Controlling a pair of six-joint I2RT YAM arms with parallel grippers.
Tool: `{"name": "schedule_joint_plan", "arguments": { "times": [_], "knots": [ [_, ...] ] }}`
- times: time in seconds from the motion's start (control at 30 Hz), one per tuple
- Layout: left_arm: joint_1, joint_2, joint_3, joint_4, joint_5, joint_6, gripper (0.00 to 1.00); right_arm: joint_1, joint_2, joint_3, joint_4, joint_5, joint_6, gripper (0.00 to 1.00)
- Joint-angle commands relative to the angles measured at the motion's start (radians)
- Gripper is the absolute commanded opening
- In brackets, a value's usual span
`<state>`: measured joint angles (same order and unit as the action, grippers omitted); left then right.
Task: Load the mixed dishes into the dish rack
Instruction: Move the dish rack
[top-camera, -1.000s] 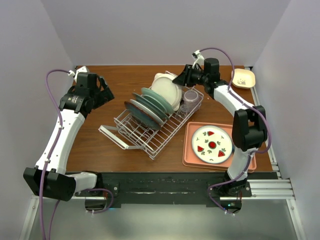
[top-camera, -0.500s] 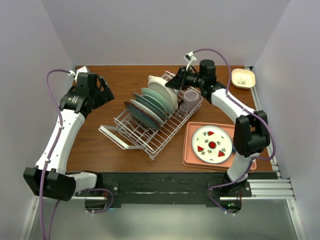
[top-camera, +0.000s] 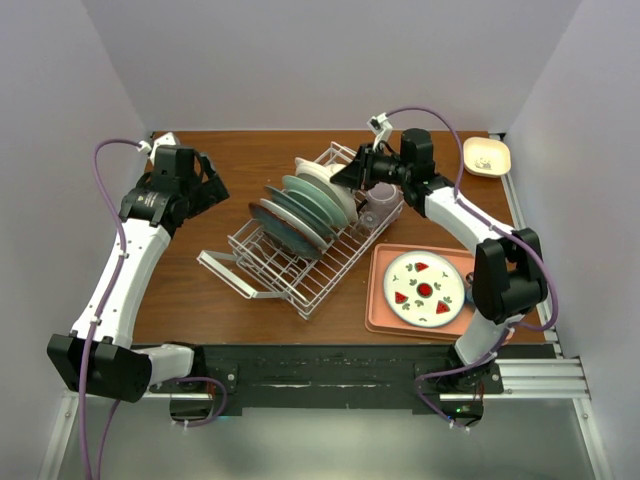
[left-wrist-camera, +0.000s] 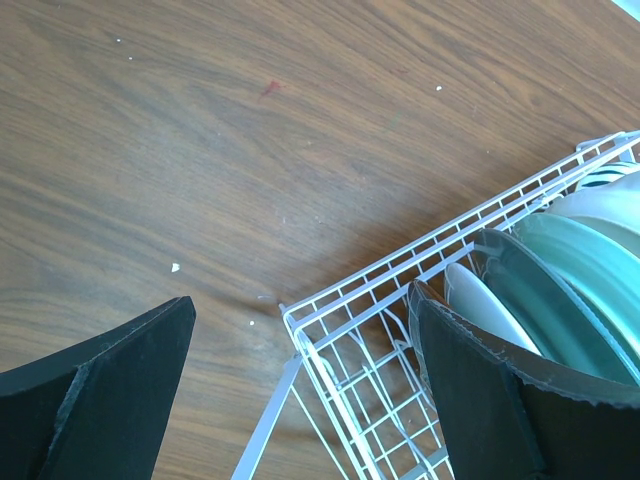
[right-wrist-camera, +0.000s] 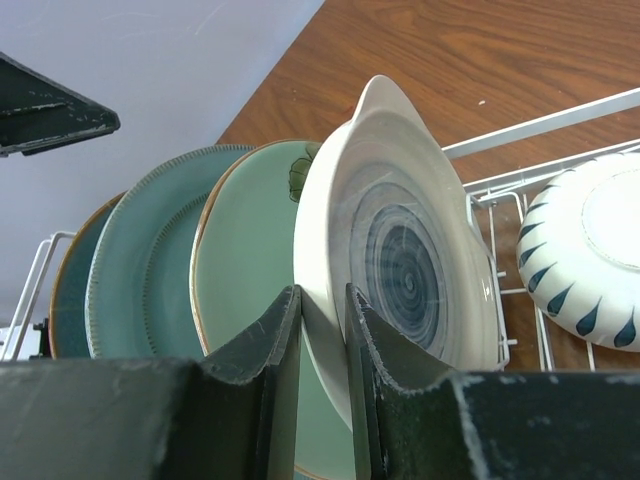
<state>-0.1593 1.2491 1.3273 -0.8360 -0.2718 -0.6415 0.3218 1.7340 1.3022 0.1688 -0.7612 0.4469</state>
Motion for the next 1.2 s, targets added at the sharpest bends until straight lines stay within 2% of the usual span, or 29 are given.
{"name": "schedule_joint_plan", "arguments": {
  "times": [0.0,0.03,0.13,0.2,0.33,0.57,0.63,0.7,0.83,0.93,0.97,1.03,1.07,1.17],
  "knots": [
    [0.004,-0.007,-0.004,0.032,0.006,0.029,1.0,0.008,-0.044,-0.015,0.003,-0.024,0.021,0.09],
    [0.006,-0.007,-0.004,0.032,0.006,0.029,1.0,0.01,-0.045,-0.012,0.003,-0.024,0.024,0.19],
    [0.006,-0.008,-0.004,0.034,0.005,0.028,1.0,0.008,-0.054,-0.003,0.006,-0.026,0.036,0.34],
    [0.006,-0.008,-0.002,0.034,0.005,0.028,1.0,0.01,-0.057,0.006,0.006,-0.033,0.055,0.36],
    [0.006,-0.007,-0.002,0.035,0.002,0.029,1.0,0.013,-0.067,0.003,0.041,-0.061,0.093,0.49],
    [0.007,-0.007,0.001,0.034,-0.003,0.039,1.0,0.013,-0.093,0.0,0.043,-0.041,0.119,0.66],
    [0.009,-0.007,0.006,0.034,-0.006,0.04,1.0,0.011,-0.103,0.006,0.037,-0.023,0.121,0.75],
    [0.009,-0.013,0.01,0.037,-0.006,0.049,1.0,0.013,-0.122,0.017,0.029,-0.006,0.116,0.98],
    [0.009,-0.023,0.013,0.064,0.012,0.074,1.0,0.013,-0.157,0.034,-0.024,0.06,0.09,0.99],
    [0.009,-0.033,0.012,0.089,0.039,0.1,1.0,0.011,-0.208,0.028,-0.066,0.201,0.052,0.99],
    [0.009,-0.037,0.009,0.094,0.043,0.112,1.0,0.011,-0.241,0.02,-0.074,0.314,0.039,0.99],
    [0.009,-0.045,0.006,0.106,0.049,0.12,1.0,0.011,-0.275,-0.013,-0.103,0.445,0.032,0.99],
    [0.009,-0.053,0.003,0.112,0.048,0.126,1.0,0.011,-0.293,-0.026,-0.117,0.582,0.02,0.99],
    [0.009,-0.066,0.001,0.12,0.031,0.134,1.0,0.008,-0.352,-0.069,-0.166,0.742,0.018,0.99]
  ]
}}
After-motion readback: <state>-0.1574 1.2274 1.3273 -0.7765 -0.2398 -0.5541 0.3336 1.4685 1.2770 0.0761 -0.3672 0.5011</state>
